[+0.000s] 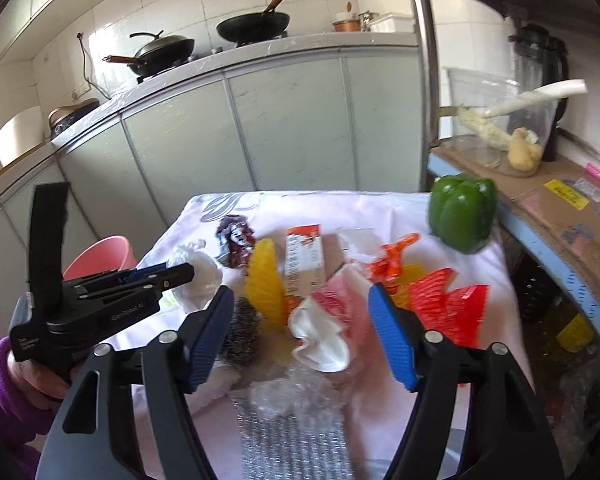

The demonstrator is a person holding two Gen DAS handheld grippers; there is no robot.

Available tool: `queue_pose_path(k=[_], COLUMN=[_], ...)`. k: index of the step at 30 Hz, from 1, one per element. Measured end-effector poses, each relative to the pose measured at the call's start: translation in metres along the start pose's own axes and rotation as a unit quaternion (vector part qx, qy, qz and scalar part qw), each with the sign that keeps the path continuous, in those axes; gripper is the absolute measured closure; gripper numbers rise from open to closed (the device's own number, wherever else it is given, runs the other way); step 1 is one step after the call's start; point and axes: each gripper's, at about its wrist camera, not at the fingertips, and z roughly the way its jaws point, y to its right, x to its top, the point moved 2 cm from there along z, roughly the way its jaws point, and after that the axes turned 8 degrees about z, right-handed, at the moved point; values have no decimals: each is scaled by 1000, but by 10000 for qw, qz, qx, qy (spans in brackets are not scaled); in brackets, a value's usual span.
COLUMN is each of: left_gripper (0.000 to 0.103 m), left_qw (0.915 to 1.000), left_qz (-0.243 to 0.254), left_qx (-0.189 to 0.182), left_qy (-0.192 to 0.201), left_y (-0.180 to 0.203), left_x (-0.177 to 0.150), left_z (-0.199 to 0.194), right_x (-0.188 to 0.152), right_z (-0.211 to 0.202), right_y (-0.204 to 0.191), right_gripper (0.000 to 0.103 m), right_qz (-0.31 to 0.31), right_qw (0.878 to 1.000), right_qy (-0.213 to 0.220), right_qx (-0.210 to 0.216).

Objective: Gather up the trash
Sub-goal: 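Grasp the clear plastic bag with the left tool while the right tool grasps the yellow mesh scrubber, then carry both items to the pink bucket and open both tools to drop them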

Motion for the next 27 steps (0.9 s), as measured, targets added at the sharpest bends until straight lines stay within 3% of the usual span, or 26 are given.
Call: queue_pose_path(k=[4, 15, 20, 27], left_gripper=[80, 80, 80, 80], left_qw=[9997, 9980, 9970, 9949], left_qz=[17, -185, -328, -510], left_qx=[18, 149, 176, 262], left_qy=[235, 583, 680, 830], left_y=[-3, -30, -45, -63], left_x=[3, 2, -1, -5], left_z=[-20, -68, -81, -95], right_x=[3, 6, 2, 14], right_z=[13, 54, 66, 49], right_y=[-10, -25, -22, -30], right_gripper=[48, 73, 93, 94], right_qz=[35, 67, 182, 180], right_qw=[9996, 9978, 9957, 9977], right_qy=[-212, -654, -903, -649], right_qx=[171, 43, -133, 14])
